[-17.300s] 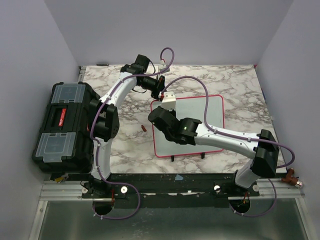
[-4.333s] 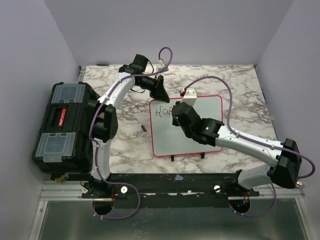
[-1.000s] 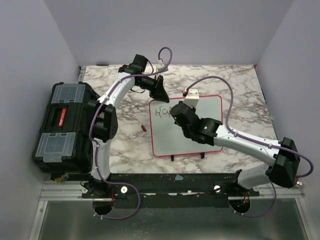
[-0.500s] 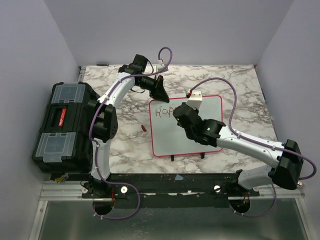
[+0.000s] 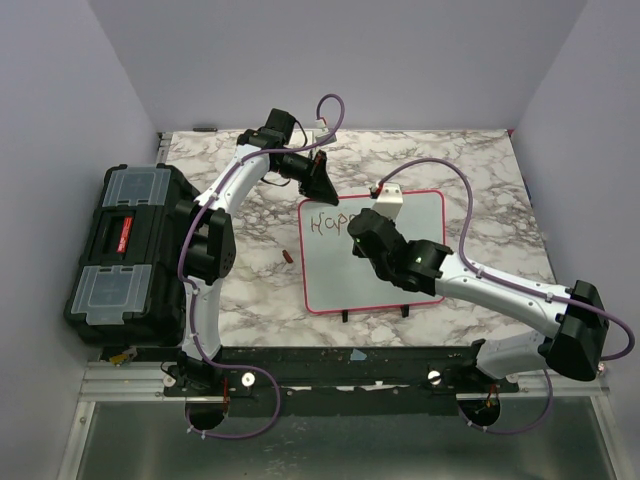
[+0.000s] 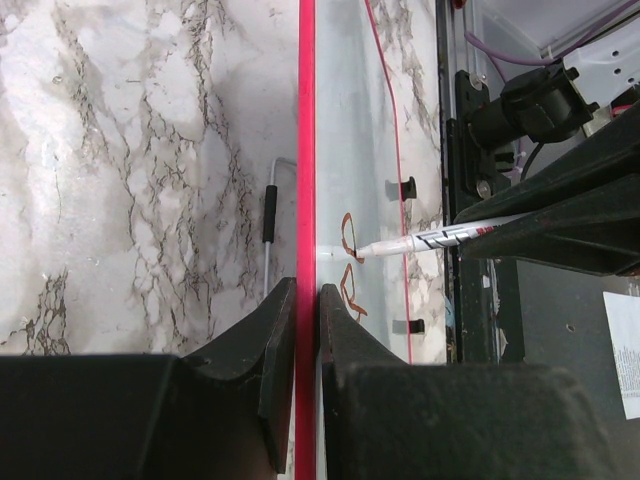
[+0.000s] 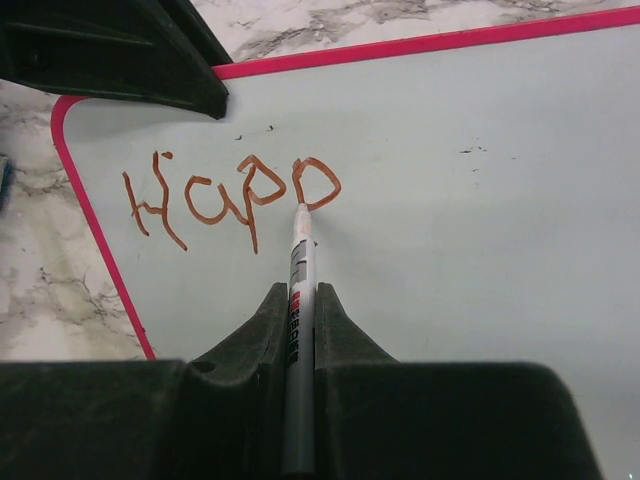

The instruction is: Write a sentence on the whiteboard

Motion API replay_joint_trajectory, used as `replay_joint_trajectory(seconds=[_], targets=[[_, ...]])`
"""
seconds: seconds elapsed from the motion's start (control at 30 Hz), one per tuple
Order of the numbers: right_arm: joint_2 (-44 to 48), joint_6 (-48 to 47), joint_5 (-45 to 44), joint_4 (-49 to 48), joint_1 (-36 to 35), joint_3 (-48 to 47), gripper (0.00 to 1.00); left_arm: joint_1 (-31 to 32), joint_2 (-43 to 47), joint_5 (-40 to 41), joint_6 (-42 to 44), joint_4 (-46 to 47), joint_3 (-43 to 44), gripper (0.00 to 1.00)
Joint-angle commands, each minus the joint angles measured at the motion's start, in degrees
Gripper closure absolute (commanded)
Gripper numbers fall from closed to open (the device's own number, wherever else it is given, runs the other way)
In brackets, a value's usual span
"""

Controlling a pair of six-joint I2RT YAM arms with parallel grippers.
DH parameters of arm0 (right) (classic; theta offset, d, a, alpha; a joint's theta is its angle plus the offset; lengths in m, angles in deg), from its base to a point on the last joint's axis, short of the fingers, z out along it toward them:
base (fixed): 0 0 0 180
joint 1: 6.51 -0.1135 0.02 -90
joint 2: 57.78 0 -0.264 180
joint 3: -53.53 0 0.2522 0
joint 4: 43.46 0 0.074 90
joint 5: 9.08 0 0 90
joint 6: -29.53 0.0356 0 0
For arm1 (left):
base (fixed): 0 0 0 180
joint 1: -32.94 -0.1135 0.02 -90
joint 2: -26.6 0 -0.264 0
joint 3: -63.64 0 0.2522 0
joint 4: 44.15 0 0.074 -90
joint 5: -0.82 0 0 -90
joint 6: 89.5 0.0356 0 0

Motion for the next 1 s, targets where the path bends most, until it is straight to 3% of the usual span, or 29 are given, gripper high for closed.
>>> replay_joint_trajectory(seconds=[0.0, 0.53, 0.97], targets=[[-0.98, -0.67, 1.01, -1.32, 0.32, -0.84, 0.99, -0.25, 2.86, -2.80, 1.63, 1.99, 0.33, 1.00], [7.50, -7.58, -1.62, -9.58, 0.36, 3.89, 0.99, -0.54, 3.21, -3.15, 0.63, 3.78, -0.45, 1.00], [12.72, -7.12, -4.54, -8.03, 0.36, 9.05, 0.99, -0.55, 3.08, -3.41, 0.14, 4.27, -0.55, 1.00]])
